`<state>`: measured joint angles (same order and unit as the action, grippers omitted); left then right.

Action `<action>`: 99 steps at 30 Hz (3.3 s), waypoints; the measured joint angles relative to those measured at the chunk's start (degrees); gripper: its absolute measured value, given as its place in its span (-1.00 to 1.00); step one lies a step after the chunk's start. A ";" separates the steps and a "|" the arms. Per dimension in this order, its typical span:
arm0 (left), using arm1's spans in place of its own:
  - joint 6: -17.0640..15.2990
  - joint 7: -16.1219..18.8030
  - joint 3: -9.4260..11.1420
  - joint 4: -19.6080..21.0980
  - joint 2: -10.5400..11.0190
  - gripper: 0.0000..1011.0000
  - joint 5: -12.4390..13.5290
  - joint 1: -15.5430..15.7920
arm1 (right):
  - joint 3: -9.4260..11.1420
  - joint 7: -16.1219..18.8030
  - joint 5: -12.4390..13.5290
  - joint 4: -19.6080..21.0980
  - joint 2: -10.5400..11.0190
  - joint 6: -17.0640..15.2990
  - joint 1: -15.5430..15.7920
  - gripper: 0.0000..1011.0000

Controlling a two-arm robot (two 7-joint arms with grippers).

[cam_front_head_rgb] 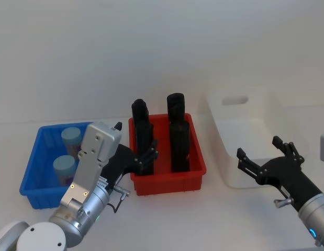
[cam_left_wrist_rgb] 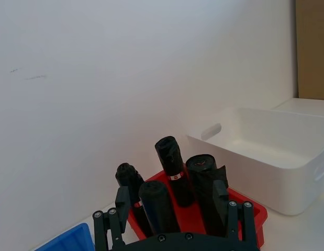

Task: Pick the cotton swabs from the blue box and place them into the white box.

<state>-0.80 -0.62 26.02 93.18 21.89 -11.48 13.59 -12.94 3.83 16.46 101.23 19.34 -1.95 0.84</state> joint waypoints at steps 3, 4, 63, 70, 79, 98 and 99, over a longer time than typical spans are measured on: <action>0.00 0.00 0.00 0.00 0.00 0.99 0.00 0.00 | 0.00 0.00 0.00 0.00 0.00 0.00 0.00 0.98; 0.00 0.00 0.00 0.00 0.00 0.99 0.00 0.00 | 0.00 0.00 0.00 0.00 0.00 0.00 0.00 0.98; -0.17 0.01 -0.17 -0.05 -0.09 0.99 -0.19 0.11 | 0.00 0.00 0.00 0.00 0.00 0.00 -0.01 0.98; -1.33 1.04 -0.96 -0.77 -0.42 0.99 -1.53 0.81 | 0.00 0.00 0.00 0.00 0.00 0.00 0.00 0.98; -4.54 2.78 -2.43 -2.47 -0.69 0.99 -4.05 1.93 | 0.00 0.00 0.00 0.00 0.00 0.00 0.00 0.98; -11.74 5.31 -6.38 -10.06 -0.79 0.99 -9.19 5.26 | 0.00 0.00 0.00 0.00 0.00 0.00 0.00 0.98; -12.03 5.41 -6.48 -10.34 -0.82 0.99 -9.32 5.41 | 0.00 0.00 0.00 0.00 0.00 0.00 0.00 0.98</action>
<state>-12.83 4.79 19.54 82.83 21.08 -20.80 19.00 -12.94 3.82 16.47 101.23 19.33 -1.95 0.84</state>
